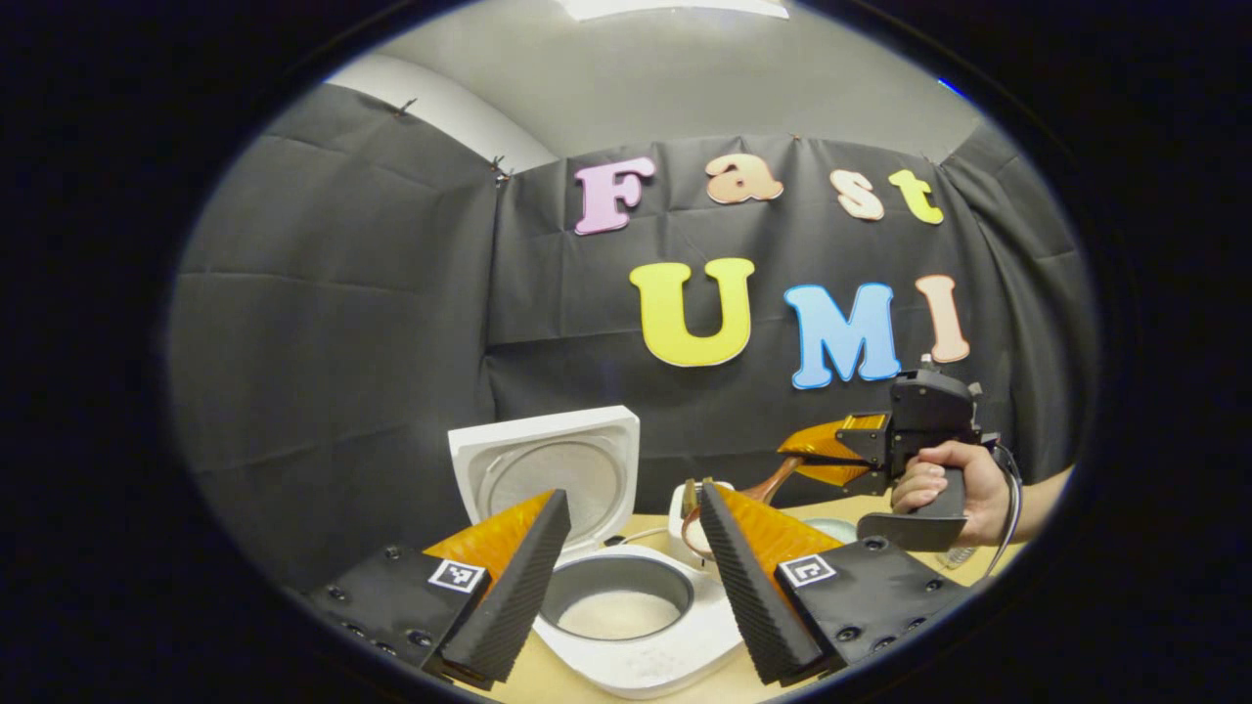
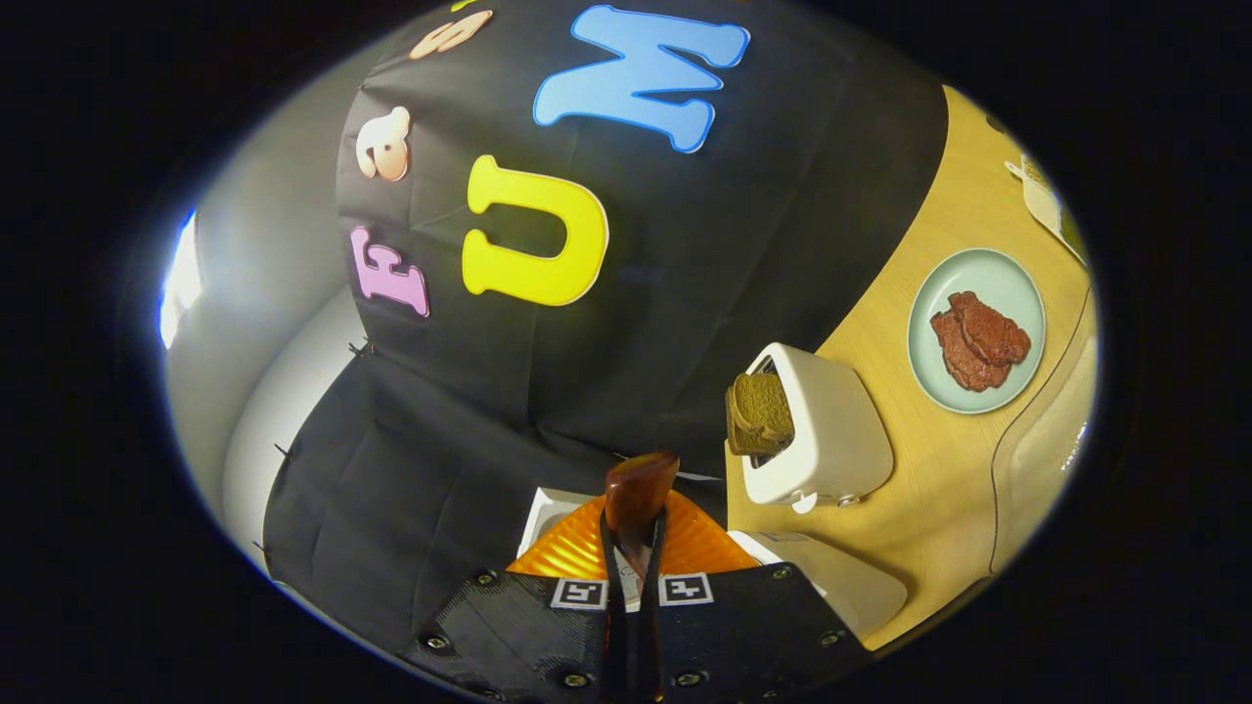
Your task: Close the left gripper, press the button to open the rice cooker; take a wooden spoon from the chopstick holder with the right hand, scoop a spoonful of rice and pour it into the rice cooker, then put the wooden spoon back into the chopstick holder.
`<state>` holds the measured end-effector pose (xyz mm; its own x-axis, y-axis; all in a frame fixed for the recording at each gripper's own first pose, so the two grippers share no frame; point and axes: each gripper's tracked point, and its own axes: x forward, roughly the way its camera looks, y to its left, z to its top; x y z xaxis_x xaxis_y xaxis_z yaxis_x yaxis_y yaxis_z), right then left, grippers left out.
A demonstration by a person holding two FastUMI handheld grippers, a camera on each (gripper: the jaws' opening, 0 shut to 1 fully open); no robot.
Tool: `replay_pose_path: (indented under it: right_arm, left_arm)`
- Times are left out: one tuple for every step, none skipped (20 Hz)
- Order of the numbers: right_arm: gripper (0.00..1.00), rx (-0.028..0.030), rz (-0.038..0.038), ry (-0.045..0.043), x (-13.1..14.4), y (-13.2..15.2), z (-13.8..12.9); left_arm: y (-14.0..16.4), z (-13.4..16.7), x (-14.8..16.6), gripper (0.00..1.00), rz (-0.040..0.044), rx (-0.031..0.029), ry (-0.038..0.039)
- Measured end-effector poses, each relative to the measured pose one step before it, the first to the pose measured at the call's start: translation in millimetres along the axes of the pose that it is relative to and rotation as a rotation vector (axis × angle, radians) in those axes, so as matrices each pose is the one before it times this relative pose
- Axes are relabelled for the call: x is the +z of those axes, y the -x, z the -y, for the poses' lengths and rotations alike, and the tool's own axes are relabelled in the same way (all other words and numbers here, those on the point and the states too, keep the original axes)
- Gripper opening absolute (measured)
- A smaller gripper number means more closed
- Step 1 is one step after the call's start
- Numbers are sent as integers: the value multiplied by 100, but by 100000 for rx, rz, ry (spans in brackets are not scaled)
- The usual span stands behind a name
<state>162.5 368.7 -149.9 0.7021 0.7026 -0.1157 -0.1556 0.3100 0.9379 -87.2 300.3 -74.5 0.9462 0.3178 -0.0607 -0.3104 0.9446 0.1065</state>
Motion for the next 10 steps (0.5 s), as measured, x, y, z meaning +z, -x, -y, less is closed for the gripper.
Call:
replay_pose_path:
  right_arm:
    - [5,-34,-909,761,-340,-531,-82]
    - [5,-292,-907,1221,-460,-494,21]
    - [5,-219,-745,1361,-345,-452,-120]
    - [5,-285,-904,1558,-631,-466,-41]
    - [5,-380,-1036,1747,-367,-443,-10]
    - [5,-196,-1116,1658,-492,-474,17]
    - [5,-413,-1153,1724,-418,-519,-18]
    - [5,-624,-848,1772,-520,-564,-2]
    - [5,-702,-1309,2071,-448,-624,113]
    - [5,-614,-1227,1870,-466,-492,-45]
  left_arm:
    - [25,-386,-58,97,10,688,52]
    - [6,-299,-10,97,59,694,171]
    - [80,-276,40,97,82,658,244]
    - [41,-362,-81,97,-141,736,201]
    - [125,-362,-75,97,-172,718,253]
    - [151,-291,-237,97,-357,685,205]
    - [136,-293,-134,97,-335,697,110]
    - [105,-300,-66,97,-249,666,44]
    - [205,-259,-208,97,-309,490,108]
    - [232,-261,-121,97,-108,217,287]
